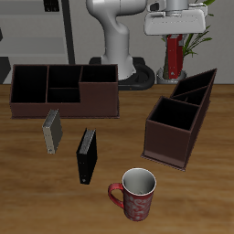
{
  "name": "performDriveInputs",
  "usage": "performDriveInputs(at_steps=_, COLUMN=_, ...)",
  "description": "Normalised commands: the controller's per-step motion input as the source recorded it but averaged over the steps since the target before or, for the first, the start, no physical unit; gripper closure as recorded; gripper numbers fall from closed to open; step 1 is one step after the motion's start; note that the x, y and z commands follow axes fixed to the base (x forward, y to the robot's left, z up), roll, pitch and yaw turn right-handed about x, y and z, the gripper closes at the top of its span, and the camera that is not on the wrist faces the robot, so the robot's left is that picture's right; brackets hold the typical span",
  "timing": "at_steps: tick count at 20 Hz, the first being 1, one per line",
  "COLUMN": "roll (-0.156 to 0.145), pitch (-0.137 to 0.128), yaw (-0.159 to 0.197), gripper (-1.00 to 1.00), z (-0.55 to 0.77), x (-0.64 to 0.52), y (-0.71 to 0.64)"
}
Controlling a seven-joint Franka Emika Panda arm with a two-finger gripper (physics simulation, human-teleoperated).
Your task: Place the red book into the left desk caddy's back compartment
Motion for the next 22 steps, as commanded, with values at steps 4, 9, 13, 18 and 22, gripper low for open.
performDriveInputs(at_steps=4, roll=0.034, pitch=-0.035, yaw=0.022, gripper=1.00, z=0.09, x=0.02, y=0.23)
performDriveInputs(at_steps=9, roll=-0.002, pitch=-0.025, yaw=-0.023, gripper=1.00, z=0.12, x=0.12, y=0.09)
performDriveInputs(at_steps=13, roll=-0.010, pitch=-0.016, yaw=-0.021, gripper=1.00, z=0.08, x=0.11, y=0.05)
performDriveInputs(at_steps=18, roll=-0.025, pitch=0.008, yaw=-0.059, gripper=1.00, z=0.03, x=0.12, y=-0.01)
performDriveInputs(at_steps=22, roll=0.005, pitch=0.008, yaw=-0.025, gripper=1.00, z=0.00, x=0.07, y=0.06)
